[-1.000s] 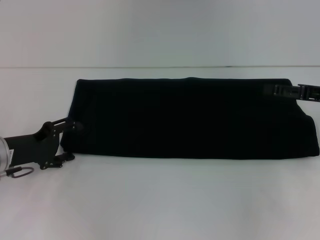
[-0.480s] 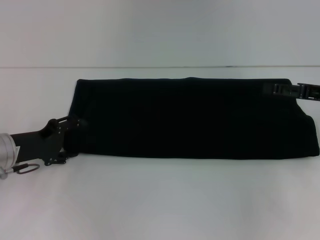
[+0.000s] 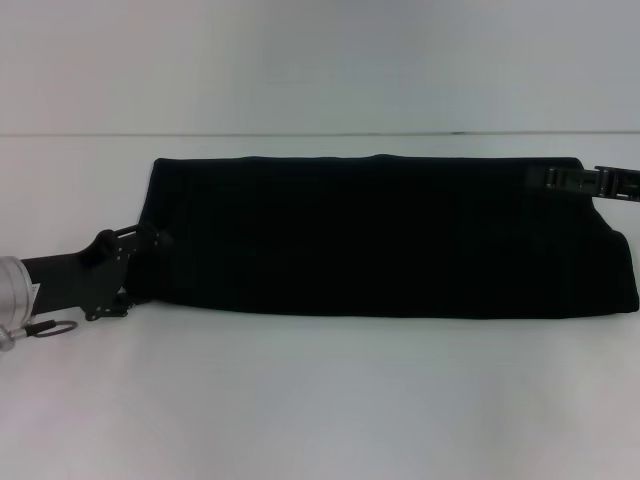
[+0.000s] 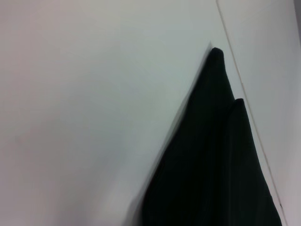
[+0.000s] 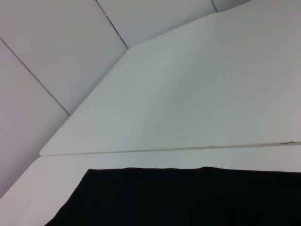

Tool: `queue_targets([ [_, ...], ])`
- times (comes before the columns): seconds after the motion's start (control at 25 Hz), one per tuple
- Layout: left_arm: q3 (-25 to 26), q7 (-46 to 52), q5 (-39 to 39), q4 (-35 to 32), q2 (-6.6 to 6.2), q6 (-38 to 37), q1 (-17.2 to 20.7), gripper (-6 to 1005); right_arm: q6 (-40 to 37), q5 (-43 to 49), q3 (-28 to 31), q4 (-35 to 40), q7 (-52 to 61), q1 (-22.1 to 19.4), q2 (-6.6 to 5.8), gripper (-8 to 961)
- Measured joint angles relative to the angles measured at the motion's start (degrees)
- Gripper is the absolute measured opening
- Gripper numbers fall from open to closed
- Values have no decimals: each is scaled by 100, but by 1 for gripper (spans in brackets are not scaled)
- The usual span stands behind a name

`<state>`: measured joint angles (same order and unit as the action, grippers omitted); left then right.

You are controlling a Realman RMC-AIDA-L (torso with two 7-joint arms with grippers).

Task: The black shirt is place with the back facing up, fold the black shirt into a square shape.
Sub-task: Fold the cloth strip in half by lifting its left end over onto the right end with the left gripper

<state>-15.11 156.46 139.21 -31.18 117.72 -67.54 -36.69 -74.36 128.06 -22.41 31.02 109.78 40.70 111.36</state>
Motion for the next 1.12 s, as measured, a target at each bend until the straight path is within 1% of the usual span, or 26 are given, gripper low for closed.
queue_targets([
  [0.48,-17,-414,31,11,-13,-73,24,843,8,-9,0,21,0,0,0,869],
  [0.68,-19,-417,49,3,-13,-64,49,603,7,-10,0,29,0,0,-1,870],
  [0.8,-18,-432,113,-1,-13,-42,51,358,9,-10,0,20,0,0,-1,870],
  [1.0,-17,-585,170,-2,-13,-41,46,155,17,-9,0,8,0,-8,0,870],
  [1.12,-14,-780,172,-16,-13,-74,60,128,18,-17,0,5,0,-17,0,870],
])
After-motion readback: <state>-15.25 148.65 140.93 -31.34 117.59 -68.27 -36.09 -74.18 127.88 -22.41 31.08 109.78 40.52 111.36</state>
